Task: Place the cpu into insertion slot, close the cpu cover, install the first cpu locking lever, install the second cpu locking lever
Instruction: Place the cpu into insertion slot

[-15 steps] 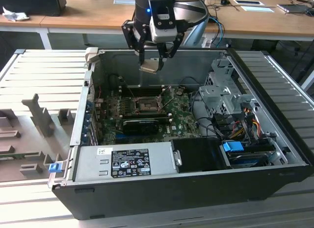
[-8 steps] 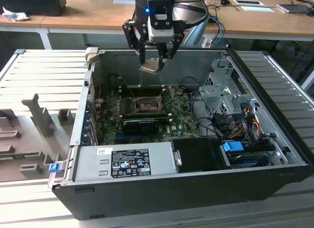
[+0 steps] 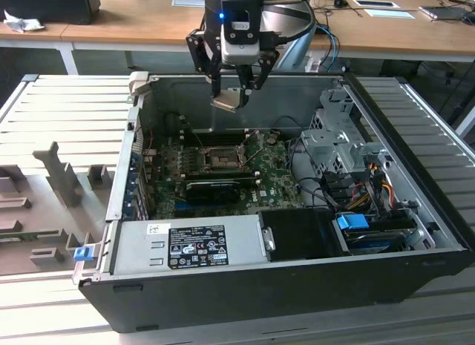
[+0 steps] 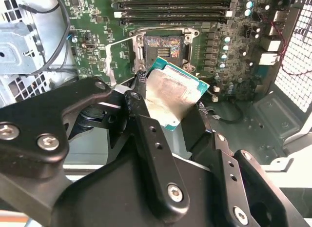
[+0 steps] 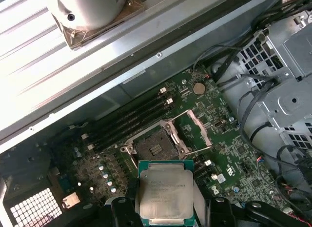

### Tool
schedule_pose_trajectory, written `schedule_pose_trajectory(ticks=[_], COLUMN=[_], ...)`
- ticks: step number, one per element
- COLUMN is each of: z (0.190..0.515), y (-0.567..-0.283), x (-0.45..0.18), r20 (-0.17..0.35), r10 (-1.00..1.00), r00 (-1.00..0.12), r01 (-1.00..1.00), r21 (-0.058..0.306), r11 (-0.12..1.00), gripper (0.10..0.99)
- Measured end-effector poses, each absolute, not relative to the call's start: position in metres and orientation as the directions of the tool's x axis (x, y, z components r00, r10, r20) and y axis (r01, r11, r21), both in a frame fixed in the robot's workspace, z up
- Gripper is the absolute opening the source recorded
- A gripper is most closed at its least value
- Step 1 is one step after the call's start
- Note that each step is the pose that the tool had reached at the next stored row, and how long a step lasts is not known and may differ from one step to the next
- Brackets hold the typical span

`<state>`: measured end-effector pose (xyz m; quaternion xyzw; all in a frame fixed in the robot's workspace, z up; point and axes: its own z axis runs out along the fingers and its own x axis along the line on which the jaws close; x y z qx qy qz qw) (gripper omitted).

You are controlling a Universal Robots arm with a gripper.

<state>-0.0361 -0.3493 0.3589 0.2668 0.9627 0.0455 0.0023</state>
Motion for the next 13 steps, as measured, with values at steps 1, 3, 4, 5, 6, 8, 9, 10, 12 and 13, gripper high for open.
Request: schedule_pose_trajectory(ticks=[1,3,4,5,6,8,9,10,12,13], z=[0.3588,0.3588,0.3588,0.3587,0.3587,0.3584,0.3583,0.3582,0.358,0.358], y=[-0.3493,-0.3493,-0.3493,-0.3493,-0.3493,-0.3493,-0.3493,-0.3493,-0.3493,-0.3493], x=[-0.0361,-0.0361,-0.0361,-0.0361,-0.0361,-0.0361,-0.0361,-0.0361,-0.0361,-0.0361], r20=[0.02,0.02,0.02,0.02,0.02,0.02,0.02,0.02,0.02,0.02], r10=[0.521,0.53,0.535,0.544,0.554,0.581,0.591,0.604,0.642,0.66], r00=[-0.854,-0.848,-0.845,-0.839,-0.832,-0.814,-0.806,-0.797,-0.766,-0.751], r01=[0.52,0.529,0.534,0.544,0.554,0.58,0.59,0.603,0.641,0.659], r21=[0.089,0.089,0.089,0.089,0.089,0.089,0.089,0.089,0.089,0.089], r11=[0.849,0.844,0.841,0.835,0.828,0.81,0.802,0.793,0.762,0.747], gripper=[0.529,0.529,0.529,0.529,0.529,0.529,0.529,0.529,0.529,0.529])
